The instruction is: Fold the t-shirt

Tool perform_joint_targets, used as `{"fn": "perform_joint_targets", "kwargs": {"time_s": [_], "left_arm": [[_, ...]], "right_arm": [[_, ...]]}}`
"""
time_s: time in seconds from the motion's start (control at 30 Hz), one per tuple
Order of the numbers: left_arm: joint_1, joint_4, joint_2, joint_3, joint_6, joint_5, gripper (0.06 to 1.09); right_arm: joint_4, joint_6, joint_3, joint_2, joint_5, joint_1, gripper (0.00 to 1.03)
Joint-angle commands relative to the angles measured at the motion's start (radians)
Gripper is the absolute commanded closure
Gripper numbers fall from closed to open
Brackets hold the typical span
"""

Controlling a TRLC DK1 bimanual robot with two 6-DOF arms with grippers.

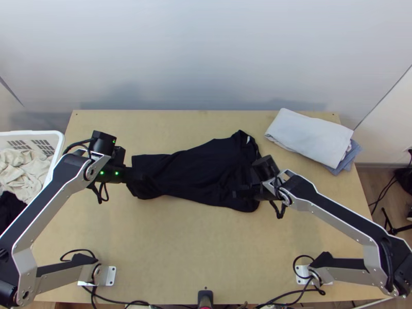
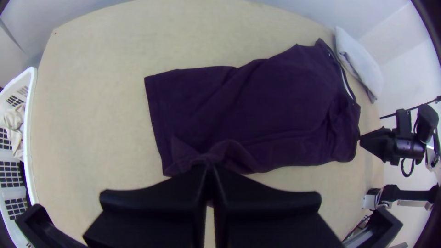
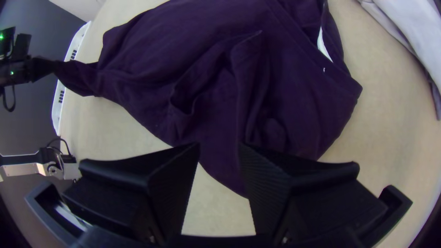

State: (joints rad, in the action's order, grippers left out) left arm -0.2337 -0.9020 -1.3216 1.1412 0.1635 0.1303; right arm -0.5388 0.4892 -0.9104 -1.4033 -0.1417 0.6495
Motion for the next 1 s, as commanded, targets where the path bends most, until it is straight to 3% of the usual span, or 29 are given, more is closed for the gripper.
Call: {"fn": "perform_joint_targets", "kwargs": {"time_s": [0.0, 0.97], "left_arm": [[0.010, 0.002, -0.001, 0.000, -0.016, -0.001, 1.05], [0.027, -0.003, 0.002, -0.012, -0.033, -0.003, 1.05]], "right_arm": [[0.013, -0.012, -0.004, -0.025, -0.001, -0.013, 0.59], [0.103, -0.097, 0.054, -0.040, 0.057, -0.053, 0.60]]}}
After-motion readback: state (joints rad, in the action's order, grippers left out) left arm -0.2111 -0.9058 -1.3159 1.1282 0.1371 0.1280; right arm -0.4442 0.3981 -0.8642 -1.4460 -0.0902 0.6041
